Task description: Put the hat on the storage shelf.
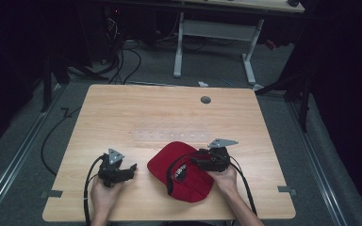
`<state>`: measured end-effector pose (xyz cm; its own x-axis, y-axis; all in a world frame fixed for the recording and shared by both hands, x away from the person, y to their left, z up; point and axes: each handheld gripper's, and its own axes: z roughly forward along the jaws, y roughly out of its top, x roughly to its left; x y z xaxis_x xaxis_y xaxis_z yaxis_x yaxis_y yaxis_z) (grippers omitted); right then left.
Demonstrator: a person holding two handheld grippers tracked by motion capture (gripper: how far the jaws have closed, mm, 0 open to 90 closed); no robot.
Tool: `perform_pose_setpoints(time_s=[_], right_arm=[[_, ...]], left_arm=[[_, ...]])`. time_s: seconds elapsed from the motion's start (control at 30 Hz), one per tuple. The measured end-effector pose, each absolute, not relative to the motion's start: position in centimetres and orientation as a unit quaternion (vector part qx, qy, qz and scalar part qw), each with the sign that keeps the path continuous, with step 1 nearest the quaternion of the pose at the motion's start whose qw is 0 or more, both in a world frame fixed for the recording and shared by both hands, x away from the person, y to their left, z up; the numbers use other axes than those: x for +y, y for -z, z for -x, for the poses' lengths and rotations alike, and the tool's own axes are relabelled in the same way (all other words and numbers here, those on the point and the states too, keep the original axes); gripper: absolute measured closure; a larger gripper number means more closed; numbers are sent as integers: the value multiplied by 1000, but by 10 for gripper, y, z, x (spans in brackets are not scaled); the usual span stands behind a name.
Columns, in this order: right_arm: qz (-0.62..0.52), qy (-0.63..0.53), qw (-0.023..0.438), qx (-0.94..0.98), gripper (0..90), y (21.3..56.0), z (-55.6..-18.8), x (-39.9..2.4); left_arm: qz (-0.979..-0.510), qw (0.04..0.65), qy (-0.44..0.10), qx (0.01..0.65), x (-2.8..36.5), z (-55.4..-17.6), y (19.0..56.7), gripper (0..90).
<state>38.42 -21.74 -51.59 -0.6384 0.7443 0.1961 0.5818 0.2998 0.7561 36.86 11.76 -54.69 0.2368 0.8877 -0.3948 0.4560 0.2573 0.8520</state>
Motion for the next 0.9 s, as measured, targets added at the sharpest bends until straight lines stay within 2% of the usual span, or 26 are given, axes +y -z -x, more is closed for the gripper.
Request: perform_pose_setpoints(time_s=[0.03,0.23,0.47,0.9], right_arm=[[-414,-423,96,800,426,516,-384,-217],[-406,-427,88,803,592,520,-385,-215],[-397,-442,73,801,739,515,-383,-218],[-391,-453,71,798,800,501,-374,-221]], left_arm=[[-575,536,-201,584,118,-369,547,273],[-575,536,-201,584,118,-369,547,272],[-576,537,-201,583,117,-368,547,270],[-576,538,-199,582,117,-368,547,277]])
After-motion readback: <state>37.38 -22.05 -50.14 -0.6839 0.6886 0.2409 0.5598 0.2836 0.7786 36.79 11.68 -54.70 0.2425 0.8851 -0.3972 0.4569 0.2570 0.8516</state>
